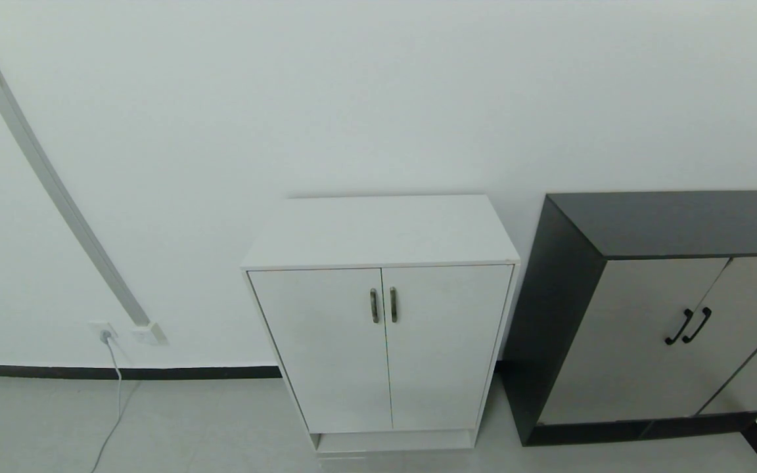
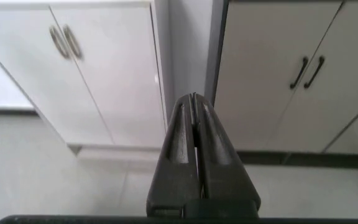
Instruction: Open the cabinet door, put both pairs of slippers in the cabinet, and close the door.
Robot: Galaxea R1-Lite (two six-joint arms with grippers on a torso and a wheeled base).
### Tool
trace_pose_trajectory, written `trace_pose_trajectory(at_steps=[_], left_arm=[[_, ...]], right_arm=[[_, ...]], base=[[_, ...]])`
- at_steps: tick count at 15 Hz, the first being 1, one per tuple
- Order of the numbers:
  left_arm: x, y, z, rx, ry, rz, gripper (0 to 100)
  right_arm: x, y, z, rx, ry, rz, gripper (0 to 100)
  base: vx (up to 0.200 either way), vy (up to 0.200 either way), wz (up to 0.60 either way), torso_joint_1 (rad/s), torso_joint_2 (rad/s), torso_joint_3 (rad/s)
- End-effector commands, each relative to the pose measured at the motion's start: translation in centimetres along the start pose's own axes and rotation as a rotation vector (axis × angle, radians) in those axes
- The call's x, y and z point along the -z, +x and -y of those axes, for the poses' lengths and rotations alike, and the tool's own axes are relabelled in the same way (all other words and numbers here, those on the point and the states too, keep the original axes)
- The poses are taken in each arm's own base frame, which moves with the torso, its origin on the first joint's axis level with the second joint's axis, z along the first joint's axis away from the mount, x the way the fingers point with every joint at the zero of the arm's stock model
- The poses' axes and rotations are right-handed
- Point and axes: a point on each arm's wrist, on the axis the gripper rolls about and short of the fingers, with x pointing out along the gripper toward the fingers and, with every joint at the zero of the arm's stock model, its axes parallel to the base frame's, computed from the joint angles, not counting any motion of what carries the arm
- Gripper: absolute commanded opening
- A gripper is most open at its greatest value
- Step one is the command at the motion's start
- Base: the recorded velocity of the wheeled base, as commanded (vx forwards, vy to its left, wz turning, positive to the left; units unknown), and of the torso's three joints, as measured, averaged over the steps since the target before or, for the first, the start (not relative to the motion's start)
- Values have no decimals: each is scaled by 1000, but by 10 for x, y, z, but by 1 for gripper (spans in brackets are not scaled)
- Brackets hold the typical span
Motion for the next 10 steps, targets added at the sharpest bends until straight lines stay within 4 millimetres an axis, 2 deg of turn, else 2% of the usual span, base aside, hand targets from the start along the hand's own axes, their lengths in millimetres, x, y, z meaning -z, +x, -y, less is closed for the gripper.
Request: trace_pose_trajectory(at_steps=[1, 3, 10], left_arm=[[0, 0, 0, 0, 0, 0, 0], [0, 0, 0, 0, 0, 0, 0], [0, 0, 0, -2, 1, 0, 0]], right_arm=[[1, -4, 0, 43, 20, 64, 0], [1, -4, 1, 76, 64, 67, 0], [1, -4, 1, 73, 53, 65, 0]], base=[[0, 0, 0, 0, 0, 0], [0, 0, 0, 0, 0, 0], [0, 0, 0, 0, 0, 0]])
